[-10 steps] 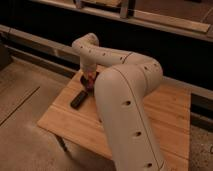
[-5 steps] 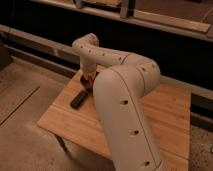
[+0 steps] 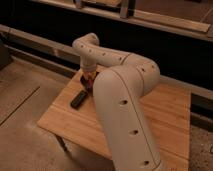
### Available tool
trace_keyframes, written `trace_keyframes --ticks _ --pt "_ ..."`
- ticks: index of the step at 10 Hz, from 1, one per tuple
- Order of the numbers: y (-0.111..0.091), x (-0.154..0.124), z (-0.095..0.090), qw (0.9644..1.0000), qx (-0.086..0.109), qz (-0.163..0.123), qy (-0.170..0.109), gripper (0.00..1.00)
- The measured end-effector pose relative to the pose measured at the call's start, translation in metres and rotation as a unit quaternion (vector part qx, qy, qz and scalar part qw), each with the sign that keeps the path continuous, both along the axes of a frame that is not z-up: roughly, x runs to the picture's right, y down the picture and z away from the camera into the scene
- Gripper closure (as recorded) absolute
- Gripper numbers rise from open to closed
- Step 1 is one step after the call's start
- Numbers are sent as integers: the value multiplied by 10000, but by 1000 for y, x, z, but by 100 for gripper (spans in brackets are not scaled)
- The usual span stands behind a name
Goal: Place the pepper in the ceramic bowl
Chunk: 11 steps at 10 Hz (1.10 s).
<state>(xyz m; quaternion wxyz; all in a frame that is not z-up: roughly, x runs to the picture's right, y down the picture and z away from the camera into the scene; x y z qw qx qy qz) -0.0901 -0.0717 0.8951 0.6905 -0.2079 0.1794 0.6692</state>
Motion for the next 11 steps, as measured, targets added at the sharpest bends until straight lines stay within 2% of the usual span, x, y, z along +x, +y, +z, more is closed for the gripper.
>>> trace_keyframes --ticks 5,6,7,9,11 --pt "-3 -1 -1 10000 24 13 -32 47" --pt "-11 -5 -6 9999 116 56 -107 47" --pt "-22 -9 -14 9994 255 102 -200 47" --pt "-57 -21 -48 9958 736 231 -501 47" --pt "-72 -24 -81 9924 1032 278 -603 47"
